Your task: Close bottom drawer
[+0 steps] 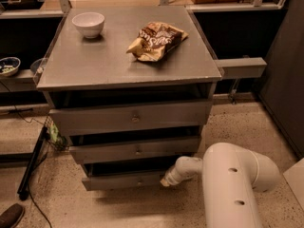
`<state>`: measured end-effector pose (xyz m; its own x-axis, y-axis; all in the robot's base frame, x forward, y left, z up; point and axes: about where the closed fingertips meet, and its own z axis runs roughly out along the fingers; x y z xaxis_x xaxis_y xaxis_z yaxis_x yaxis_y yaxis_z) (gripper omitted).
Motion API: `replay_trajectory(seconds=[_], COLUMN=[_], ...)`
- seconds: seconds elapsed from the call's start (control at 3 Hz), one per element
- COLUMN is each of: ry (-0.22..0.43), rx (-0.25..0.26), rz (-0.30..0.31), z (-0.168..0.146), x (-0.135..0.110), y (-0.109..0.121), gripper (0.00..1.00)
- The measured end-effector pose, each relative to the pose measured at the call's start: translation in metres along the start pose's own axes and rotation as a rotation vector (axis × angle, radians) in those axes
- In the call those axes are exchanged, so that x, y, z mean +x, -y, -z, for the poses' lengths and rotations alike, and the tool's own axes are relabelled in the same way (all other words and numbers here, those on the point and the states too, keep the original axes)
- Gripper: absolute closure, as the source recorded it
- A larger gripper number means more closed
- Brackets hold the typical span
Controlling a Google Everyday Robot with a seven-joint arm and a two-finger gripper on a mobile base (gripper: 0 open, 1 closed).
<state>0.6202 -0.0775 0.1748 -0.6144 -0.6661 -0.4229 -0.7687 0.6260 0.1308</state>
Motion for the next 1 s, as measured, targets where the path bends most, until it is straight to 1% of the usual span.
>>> replay_trajectory(seconds=[1.0], ry=[-0.006], rx=[0.019], rz=[0.023], z=[-0.0053], x=[-0.0085], y=[0.0088], gripper=[1.0])
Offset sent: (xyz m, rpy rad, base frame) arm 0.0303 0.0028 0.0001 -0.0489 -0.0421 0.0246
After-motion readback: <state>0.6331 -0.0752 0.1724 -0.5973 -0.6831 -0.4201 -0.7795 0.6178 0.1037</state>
